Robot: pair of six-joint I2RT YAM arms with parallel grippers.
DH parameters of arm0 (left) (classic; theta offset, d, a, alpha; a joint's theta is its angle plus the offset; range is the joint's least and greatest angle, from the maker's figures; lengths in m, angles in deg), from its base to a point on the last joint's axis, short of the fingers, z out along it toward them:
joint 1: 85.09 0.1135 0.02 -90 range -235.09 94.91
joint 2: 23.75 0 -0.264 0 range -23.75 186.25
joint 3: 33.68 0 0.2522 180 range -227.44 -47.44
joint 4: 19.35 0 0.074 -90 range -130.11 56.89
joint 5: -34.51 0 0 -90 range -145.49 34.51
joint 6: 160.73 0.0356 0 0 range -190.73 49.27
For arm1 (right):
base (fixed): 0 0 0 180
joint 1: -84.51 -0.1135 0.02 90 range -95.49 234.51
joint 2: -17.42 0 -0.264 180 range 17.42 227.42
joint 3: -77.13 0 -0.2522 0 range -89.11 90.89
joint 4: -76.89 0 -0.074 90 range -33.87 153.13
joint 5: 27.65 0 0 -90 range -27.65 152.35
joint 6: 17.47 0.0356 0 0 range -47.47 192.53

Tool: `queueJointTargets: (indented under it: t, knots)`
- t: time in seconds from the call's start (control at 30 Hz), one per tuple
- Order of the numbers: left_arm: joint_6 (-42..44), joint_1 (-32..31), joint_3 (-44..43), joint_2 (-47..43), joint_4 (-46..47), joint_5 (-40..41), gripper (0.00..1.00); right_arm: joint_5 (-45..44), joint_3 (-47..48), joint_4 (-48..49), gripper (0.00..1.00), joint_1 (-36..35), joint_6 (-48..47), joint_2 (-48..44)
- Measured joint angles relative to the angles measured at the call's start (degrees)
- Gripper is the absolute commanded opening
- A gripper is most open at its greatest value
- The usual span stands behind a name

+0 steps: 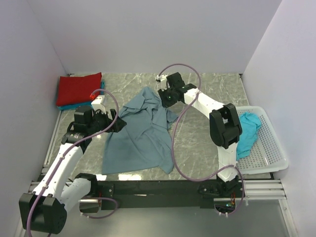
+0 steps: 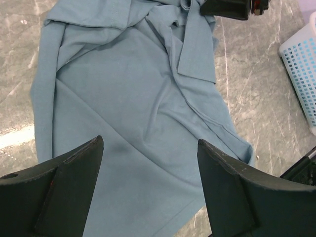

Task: Fold and stack the t-shirts
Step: Flatten the tshirt out

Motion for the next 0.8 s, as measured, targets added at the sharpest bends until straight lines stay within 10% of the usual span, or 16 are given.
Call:
queueJointTargets:
  t: [0.27,0.37,0.43,0.8]
  knots:
    - [0.0,0.0,0.0,0.0,0.0,-0.7,0.82,1.9,0.2,-1.2,0.43,1.1,-1.5,-0.4]
    - [0.0,0.0,0.0,0.0,0.0,-0.8,0.82,2.5,0.2,-2.0,0.33,1.1,-1.9,-0.3]
    - [0.0,0.0,0.0,0.0,0.0,-0.9,0.82,3.1,0.2,-2.4,0.02,1.1,-2.4,-0.3]
    - [0.1,0.0,0.0,0.0,0.1,-2.5,0.82,-10.3,7.0,1.2,0.0,3.7,-7.2,-0.3]
